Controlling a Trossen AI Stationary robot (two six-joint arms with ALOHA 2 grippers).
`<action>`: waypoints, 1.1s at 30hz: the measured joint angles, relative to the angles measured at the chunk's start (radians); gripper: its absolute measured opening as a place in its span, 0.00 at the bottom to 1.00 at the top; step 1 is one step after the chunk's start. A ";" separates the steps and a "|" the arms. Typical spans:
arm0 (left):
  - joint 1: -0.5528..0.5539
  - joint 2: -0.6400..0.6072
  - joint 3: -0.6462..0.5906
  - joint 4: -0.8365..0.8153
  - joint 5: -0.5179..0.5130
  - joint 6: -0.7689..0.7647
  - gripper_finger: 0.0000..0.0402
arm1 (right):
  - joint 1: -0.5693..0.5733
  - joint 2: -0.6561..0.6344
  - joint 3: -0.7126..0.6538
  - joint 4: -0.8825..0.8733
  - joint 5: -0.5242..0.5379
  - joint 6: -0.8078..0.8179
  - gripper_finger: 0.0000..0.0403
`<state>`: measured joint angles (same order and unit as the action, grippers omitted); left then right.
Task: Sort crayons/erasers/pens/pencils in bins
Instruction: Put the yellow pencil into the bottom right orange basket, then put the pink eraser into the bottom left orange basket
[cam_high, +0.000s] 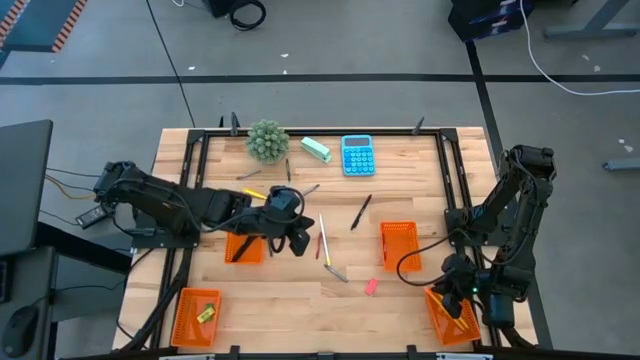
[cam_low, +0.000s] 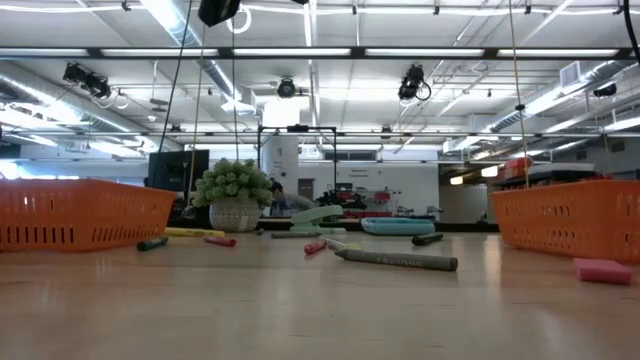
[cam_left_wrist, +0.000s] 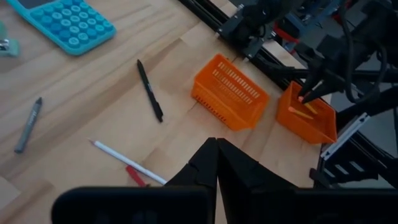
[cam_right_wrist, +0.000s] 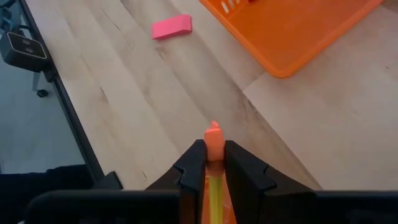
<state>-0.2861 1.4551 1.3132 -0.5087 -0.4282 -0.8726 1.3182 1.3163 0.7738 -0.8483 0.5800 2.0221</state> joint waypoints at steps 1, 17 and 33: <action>-0.003 0.000 0.000 0.000 0.000 0.000 0.05 | 0.000 0.000 0.000 0.002 0.000 -0.004 0.16; -0.017 0.000 0.000 0.000 0.000 0.024 0.03 | 0.000 0.000 0.000 0.029 -0.004 -0.045 0.19; -0.041 -0.002 0.000 0.006 0.000 -0.007 0.03 | 0.000 0.000 -0.013 0.063 0.021 -0.035 0.18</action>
<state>-0.3274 1.4532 1.3132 -0.5026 -0.4282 -0.8795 1.3182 1.3159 0.7607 -0.7853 0.6008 1.9867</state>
